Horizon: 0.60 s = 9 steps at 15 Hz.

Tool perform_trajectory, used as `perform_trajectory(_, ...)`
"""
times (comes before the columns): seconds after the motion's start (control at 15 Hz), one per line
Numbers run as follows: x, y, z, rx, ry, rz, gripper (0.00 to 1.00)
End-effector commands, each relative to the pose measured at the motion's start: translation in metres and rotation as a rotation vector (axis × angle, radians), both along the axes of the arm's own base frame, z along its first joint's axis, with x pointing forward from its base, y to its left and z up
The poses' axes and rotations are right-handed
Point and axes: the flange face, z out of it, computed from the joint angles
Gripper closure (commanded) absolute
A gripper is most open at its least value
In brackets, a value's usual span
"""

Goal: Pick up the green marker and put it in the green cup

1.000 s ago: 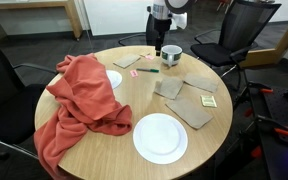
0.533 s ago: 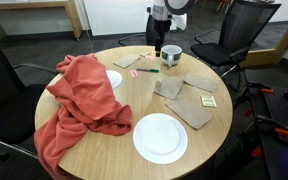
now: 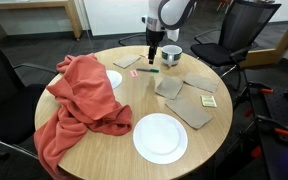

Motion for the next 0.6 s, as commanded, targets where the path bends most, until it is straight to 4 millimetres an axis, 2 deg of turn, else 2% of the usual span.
perform_trajectory(0.0, 0.021, 0.001, -0.015, 0.006, -0.051, -0.042, 0.00)
perform_trajectory(0.53, 0.048, 0.006, -0.040, 0.015, -0.064, -0.105, 0.00)
